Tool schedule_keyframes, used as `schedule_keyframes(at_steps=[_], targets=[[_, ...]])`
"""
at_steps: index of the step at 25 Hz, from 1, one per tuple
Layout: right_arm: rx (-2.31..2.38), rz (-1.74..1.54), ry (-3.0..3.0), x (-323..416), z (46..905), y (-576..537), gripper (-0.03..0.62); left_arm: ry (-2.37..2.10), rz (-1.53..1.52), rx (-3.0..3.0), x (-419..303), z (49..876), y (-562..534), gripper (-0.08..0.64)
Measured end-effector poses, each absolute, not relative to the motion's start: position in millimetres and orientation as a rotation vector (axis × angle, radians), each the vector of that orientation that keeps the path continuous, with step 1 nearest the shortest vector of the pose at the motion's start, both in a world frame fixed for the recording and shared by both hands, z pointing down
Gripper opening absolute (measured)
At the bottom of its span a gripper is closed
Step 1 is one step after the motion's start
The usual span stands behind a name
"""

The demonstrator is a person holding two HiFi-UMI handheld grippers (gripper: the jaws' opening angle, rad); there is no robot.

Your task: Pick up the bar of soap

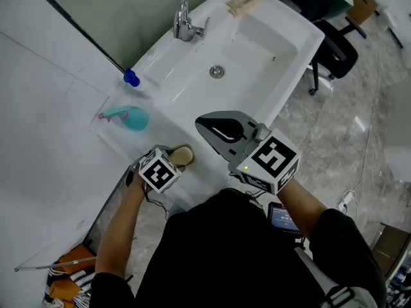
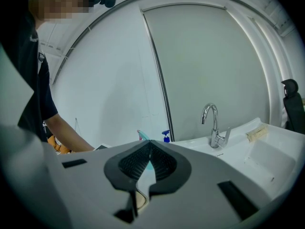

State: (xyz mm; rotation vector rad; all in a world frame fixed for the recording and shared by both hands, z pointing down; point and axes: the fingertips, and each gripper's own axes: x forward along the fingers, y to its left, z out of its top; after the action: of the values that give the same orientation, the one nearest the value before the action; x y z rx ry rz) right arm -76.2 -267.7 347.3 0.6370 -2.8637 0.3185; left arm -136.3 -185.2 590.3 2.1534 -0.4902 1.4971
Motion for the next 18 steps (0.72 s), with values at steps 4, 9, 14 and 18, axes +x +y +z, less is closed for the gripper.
schedule_keyframes(at_steps=[4, 9, 14, 18], targets=[[0.640, 0.307, -2.866, -76.5, 346.7, -267.9, 0.008, -0.514, 1.459, 2.153, -136.0, 590.8, -186.1, 0.264], [0.628, 0.293, -2.866, -78.0, 342.4, -266.2, 0.008, -0.549, 1.410, 2.149, -137.4, 590.9, -187.0, 0.264], [0.641, 0.298, -2.866, -77.0, 344.7, -266.0, 0.008, -0.560, 1.385, 2.148, -140.3, 592.8, -183.3, 0.264], [0.641, 0.296, -2.869, -76.9, 342.6, -265.6, 0.008, -0.569, 1.374, 2.152, -140.4, 590.3, -183.4, 0.264]])
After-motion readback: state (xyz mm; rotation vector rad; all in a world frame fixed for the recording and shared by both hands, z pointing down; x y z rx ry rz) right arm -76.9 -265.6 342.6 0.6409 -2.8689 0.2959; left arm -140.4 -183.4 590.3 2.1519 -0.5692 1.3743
